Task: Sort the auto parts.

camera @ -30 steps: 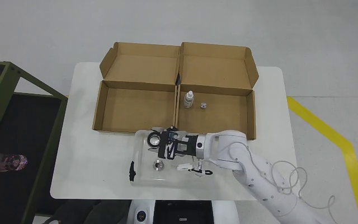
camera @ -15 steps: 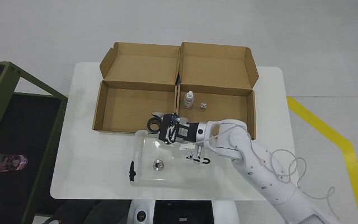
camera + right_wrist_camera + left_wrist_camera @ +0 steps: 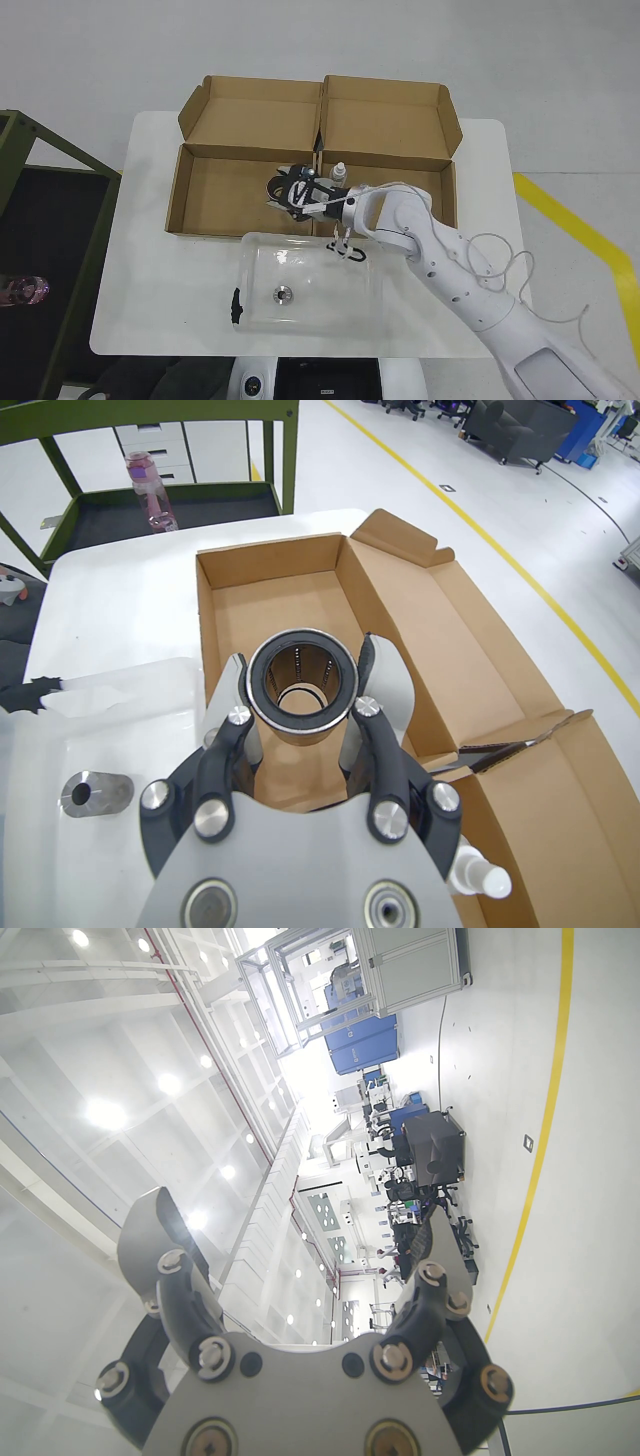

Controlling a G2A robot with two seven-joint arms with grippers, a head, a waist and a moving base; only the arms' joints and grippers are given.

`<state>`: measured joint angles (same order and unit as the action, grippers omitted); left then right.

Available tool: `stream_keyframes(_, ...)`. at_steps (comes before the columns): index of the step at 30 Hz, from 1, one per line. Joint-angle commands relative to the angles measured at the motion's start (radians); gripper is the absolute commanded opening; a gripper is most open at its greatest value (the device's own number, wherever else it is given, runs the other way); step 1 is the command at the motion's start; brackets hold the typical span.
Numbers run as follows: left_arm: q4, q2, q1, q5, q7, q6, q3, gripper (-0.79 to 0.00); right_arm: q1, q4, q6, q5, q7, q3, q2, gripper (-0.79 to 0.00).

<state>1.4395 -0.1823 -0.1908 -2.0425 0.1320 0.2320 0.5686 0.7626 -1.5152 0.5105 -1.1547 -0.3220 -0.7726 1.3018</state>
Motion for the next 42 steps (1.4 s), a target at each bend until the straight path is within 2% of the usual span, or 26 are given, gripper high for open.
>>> stream_keyframes(1,0.000,0.000,0.000,0.000,0.000,0.000,0.000,0.000,-0.019,0.031,-0.011,0.003,0.004,0.010,0.008,-0.785)
stream_keyframes(17,0.000,0.000,0.000,0.000,0.000,0.000,0.000,0.000,-0.126,0.266,-0.130,-0.033,0.041,0.101,0.085,-0.785)
stream_keyframes(33,0.000,0.000,0.000,0.000,0.000,0.000,0.000,0.000,-0.157,0.375,-0.170,-0.092,0.038,0.148,0.139,-0.785)
stream_keyframes(40,0.000,0.000,0.000,0.000,0.000,0.000,0.000,0.000,-0.164,0.417,-0.171,-0.102,0.032,0.152,0.158,-0.668)
stream_keyframes(42,0.000,0.000,0.000,0.000,0.000,0.000,0.000,0.000,-0.165,0.425,-0.170,-0.105,0.030,0.151,0.162,-0.610)
